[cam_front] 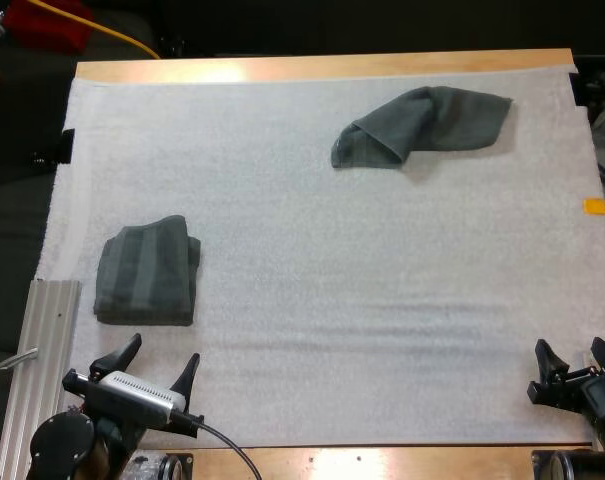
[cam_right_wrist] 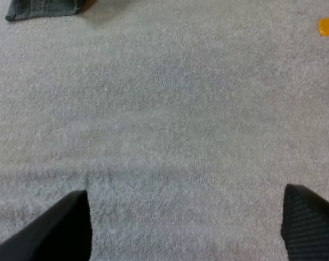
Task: Pick towel from pile, fold and stack
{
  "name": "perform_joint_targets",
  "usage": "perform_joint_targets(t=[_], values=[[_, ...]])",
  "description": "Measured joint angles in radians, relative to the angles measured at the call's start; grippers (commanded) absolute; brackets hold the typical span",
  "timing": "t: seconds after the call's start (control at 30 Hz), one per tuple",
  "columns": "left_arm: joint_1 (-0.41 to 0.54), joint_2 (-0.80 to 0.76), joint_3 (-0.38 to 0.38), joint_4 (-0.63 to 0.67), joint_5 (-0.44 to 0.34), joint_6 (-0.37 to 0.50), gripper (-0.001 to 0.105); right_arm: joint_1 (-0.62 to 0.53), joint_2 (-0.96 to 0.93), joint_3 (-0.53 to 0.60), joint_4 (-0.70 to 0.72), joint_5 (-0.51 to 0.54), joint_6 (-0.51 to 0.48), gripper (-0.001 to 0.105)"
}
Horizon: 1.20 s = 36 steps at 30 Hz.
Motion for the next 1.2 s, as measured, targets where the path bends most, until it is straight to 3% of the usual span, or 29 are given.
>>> perform_joint_targets(t=[0.27,0.47,1.0,1.2], values=[[0.0,0.0,-0.034,0.0,0.0,0.0,0.069,0.0,0.04,-0.093,-0.001,-0.003,0.0,0.07],[-0.002,0.01,-0.081,-0.002,0.024,0.0,0.069,0.0,0.164,-0.172,-0.002,-0.064,-0.004,0.07],[-0.196,0.273,-0.201,-0.051,0.05,0.027,0.069,0.0,0.389,-0.279,-0.045,-0.28,-0.008,0.07],[-0.25,0.351,-0.252,-0.06,0.051,0.073,0.069,0.0,0.442,-0.296,-0.073,-0.349,-0.008,0.07]])
